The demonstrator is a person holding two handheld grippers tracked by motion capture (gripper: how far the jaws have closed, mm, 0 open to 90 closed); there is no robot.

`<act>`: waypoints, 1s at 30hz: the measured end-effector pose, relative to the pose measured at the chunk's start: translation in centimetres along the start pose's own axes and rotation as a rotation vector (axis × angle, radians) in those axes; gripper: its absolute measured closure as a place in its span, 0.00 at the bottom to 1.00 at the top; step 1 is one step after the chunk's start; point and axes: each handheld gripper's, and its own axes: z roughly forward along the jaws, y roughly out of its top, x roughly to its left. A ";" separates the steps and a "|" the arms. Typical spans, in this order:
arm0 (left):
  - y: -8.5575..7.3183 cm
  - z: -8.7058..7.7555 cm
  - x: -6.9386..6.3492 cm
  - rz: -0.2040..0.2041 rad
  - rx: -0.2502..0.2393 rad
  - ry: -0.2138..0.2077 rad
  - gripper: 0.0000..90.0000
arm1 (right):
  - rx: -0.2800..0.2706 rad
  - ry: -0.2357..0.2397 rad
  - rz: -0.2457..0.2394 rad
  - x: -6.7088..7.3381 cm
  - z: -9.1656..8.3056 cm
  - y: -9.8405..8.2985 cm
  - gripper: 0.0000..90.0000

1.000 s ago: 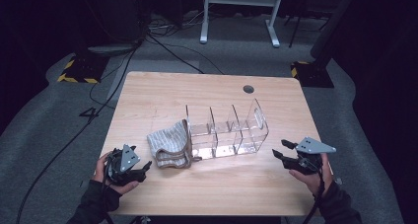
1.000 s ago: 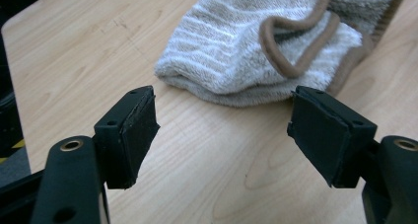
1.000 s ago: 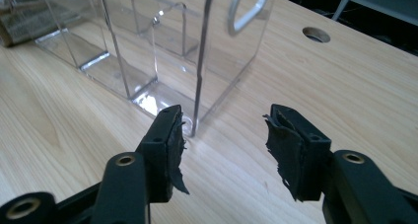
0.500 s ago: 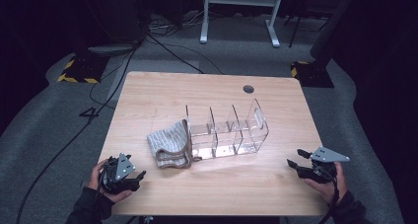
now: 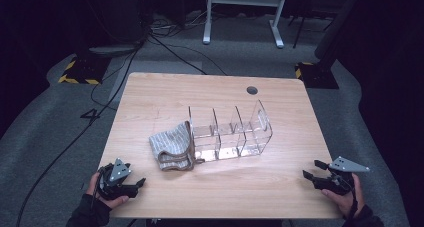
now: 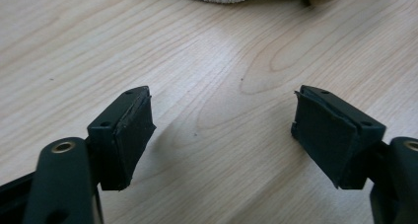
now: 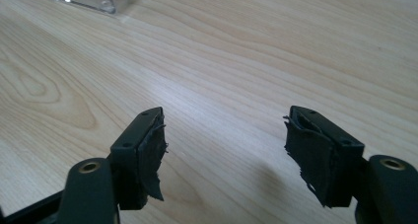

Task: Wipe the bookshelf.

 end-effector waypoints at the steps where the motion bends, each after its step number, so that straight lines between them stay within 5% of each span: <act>1: -0.2 0.1 0.2 -0.022 -0.009 -0.027 0.25 | 0.002 0.000 0.012 -0.1 0.0 -0.3 0.33; 6: -0.4 0.1 0.2 -0.045 -0.013 -0.042 0.25 | 0.048 -0.041 0.025 -0.1 0.3 -0.7 0.29; 9: -0.5 0.0 0.2 -0.052 -0.013 -0.040 0.25 | 0.082 -0.026 0.017 0.0 0.7 -0.5 0.25; 30: -0.6 0.0 0.2 -0.056 -0.016 -0.038 0.24 | 0.084 -0.033 0.020 0.2 0.8 -0.5 0.24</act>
